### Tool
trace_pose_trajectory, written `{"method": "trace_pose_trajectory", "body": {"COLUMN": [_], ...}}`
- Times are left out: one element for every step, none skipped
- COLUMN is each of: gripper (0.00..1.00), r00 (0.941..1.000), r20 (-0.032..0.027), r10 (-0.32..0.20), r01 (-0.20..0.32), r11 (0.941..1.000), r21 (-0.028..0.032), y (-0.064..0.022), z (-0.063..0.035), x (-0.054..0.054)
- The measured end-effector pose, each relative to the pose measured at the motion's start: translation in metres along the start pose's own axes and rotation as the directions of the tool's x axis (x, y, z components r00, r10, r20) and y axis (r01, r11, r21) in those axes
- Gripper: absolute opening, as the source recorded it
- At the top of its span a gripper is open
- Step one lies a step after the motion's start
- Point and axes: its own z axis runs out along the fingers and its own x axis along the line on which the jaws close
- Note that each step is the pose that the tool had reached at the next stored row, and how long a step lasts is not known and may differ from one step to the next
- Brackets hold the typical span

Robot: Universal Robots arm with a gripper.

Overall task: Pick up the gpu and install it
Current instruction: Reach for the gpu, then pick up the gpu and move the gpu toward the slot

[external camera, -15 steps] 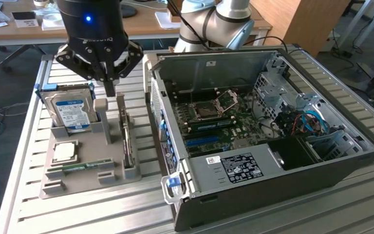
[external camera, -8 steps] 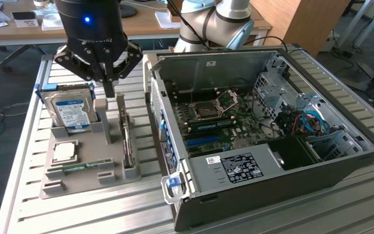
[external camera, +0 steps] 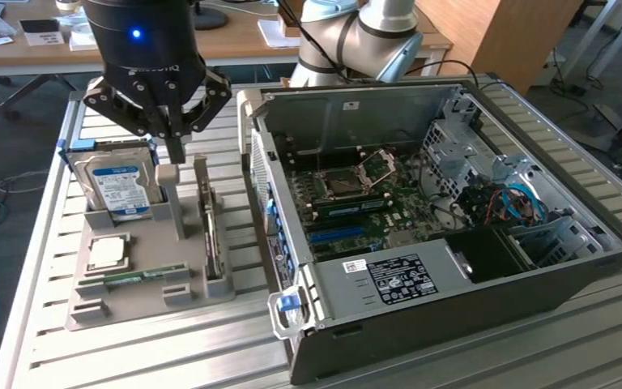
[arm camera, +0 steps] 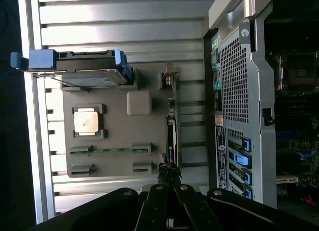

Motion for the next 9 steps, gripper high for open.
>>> {"method": "trace_pose_trajectory", "body": {"gripper": [0.11,0.11,0.11,0.11,0.11,0.11,0.11,0.11,0.11], "r00": [1.0000,1.0000,1.0000,1.0000,1.0000,1.0000,1.0000,1.0000,1.0000], "r20": [0.0000,0.0000,0.0000,0.0000,0.0000,0.0000,0.0000,0.0000,0.0000], "r10": [0.000,0.000,0.000,0.000,0.000,0.000,0.000,0.000,0.000], "r01": [0.000,0.000,0.000,0.000,0.000,0.000,0.000,0.000,0.000], "r11": [1.0000,1.0000,1.0000,1.0000,1.0000,1.0000,1.0000,1.0000,1.0000], "r21": [0.0000,0.0000,0.0000,0.0000,0.0000,0.0000,0.0000,0.0000,0.0000], "y": [0.0000,0.0000,0.0000,0.0000,0.0000,0.0000,0.0000,0.0000,0.0000], "z": [0.0000,0.0000,0.0000,0.0000,0.0000,0.0000,0.0000,0.0000,0.0000], "x": [0.0001,0.0001,0.0001,0.0002,0.0001,0.0002,0.0001,0.0001,0.0001]}}
